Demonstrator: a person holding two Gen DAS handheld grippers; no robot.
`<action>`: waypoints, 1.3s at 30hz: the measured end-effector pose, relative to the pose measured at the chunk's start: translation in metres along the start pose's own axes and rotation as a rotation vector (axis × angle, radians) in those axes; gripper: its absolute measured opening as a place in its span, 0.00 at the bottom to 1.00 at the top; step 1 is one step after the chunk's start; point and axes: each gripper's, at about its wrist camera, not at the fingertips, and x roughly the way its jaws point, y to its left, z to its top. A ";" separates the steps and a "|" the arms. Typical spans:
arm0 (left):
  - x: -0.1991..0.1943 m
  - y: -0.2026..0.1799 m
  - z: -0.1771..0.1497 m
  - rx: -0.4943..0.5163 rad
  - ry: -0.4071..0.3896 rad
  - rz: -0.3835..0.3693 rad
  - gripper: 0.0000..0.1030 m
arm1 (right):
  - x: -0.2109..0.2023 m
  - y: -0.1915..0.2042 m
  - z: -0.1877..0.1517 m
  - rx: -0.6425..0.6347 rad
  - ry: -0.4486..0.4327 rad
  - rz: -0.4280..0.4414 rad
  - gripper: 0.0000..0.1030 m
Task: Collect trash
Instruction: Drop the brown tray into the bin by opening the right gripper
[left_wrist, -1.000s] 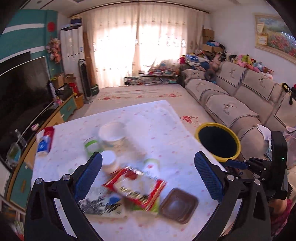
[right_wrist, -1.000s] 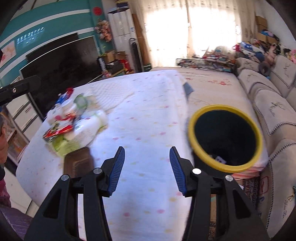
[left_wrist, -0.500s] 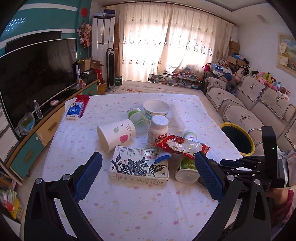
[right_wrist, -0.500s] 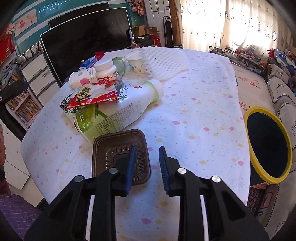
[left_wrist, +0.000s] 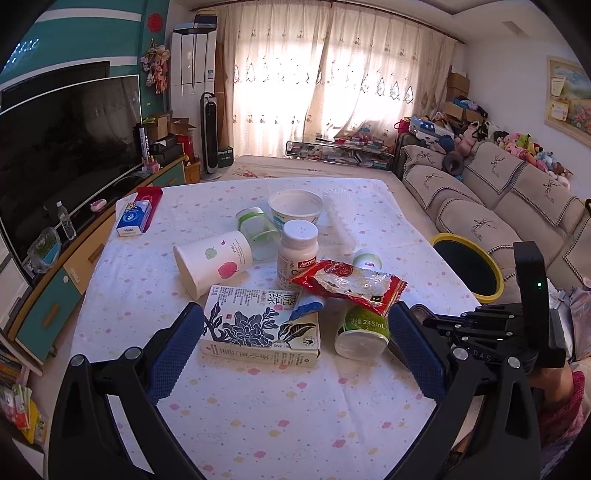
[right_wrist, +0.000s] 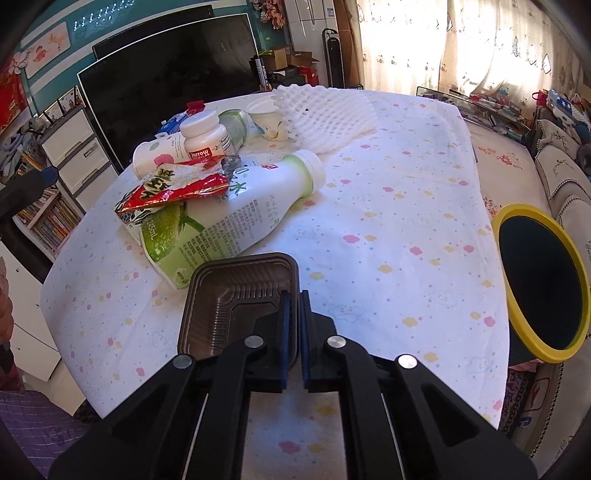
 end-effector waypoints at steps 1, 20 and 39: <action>0.001 0.000 -0.001 0.001 -0.001 -0.002 0.95 | -0.004 -0.002 0.000 0.005 -0.009 -0.001 0.04; 0.014 -0.018 -0.006 0.035 0.024 -0.018 0.95 | -0.065 -0.181 0.001 0.357 -0.180 -0.378 0.04; 0.035 -0.040 -0.002 0.080 0.067 -0.048 0.95 | -0.013 -0.248 -0.002 0.447 -0.105 -0.508 0.23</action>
